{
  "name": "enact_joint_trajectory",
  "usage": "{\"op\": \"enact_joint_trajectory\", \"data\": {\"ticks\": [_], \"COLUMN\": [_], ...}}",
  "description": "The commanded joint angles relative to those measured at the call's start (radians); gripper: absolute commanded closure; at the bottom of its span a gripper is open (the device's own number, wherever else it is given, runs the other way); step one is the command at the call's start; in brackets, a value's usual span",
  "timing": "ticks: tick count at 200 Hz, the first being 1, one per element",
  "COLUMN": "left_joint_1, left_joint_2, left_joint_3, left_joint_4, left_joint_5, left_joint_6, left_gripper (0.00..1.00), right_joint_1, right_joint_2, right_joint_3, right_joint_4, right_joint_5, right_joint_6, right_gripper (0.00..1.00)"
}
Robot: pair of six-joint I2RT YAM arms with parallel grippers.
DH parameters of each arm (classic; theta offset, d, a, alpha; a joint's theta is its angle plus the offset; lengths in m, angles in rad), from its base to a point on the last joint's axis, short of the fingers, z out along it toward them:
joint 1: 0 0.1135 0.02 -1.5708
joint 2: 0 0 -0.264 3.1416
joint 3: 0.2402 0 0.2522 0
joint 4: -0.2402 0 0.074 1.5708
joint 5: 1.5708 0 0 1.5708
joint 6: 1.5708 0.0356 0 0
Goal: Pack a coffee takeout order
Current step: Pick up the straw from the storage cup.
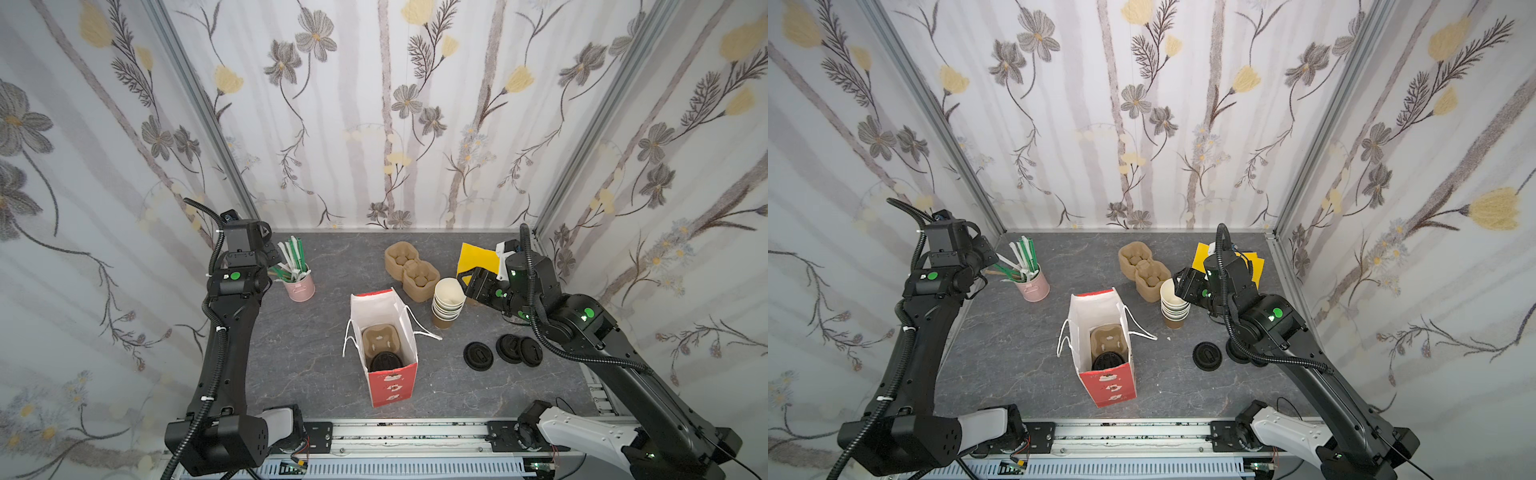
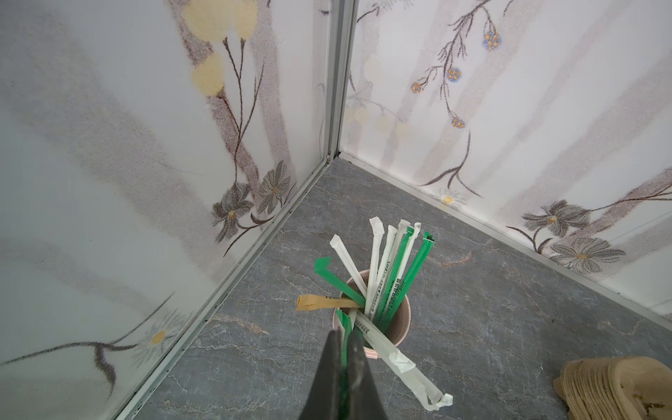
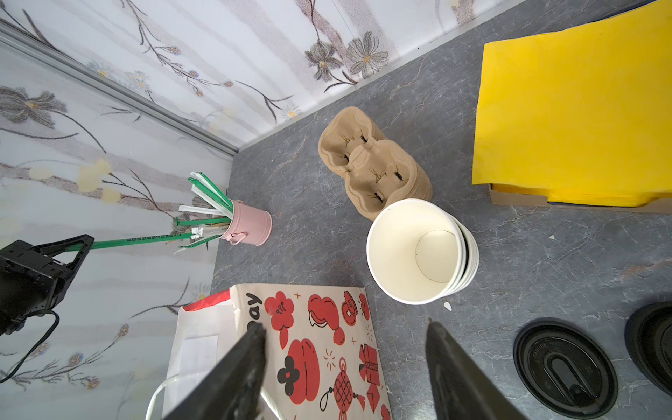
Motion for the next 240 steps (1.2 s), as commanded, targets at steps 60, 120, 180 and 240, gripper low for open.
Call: {"op": "enact_joint_trajectory", "data": {"ticks": [60,120,180,240], "left_joint_1": [-0.056,-0.195,-0.258,-0.33], "left_joint_2": [-0.075,-0.146,-0.253,-0.314], "left_joint_3": [0.096,0.201,0.168,0.052], "left_joint_4": [0.007,0.008,0.013,0.026], "left_joint_5": [-0.015,0.237,0.699,0.95], "left_joint_6": [-0.047,-0.037,0.026,0.14], "left_gripper": [1.0,1.0,1.0,1.0], "right_joint_1": [0.0,-0.001,0.0,-0.001], "right_joint_2": [0.007,0.013,-0.001,0.009], "right_joint_3": [0.018,0.029,-0.003,-0.02], "right_joint_4": [-0.019,-0.039,-0.031,-0.003], "right_joint_5": [0.018,0.017,0.02,0.005], "right_joint_6": [-0.012,-0.022,-0.02,-0.017], "right_gripper": [0.31,0.31,0.31,0.31]}}
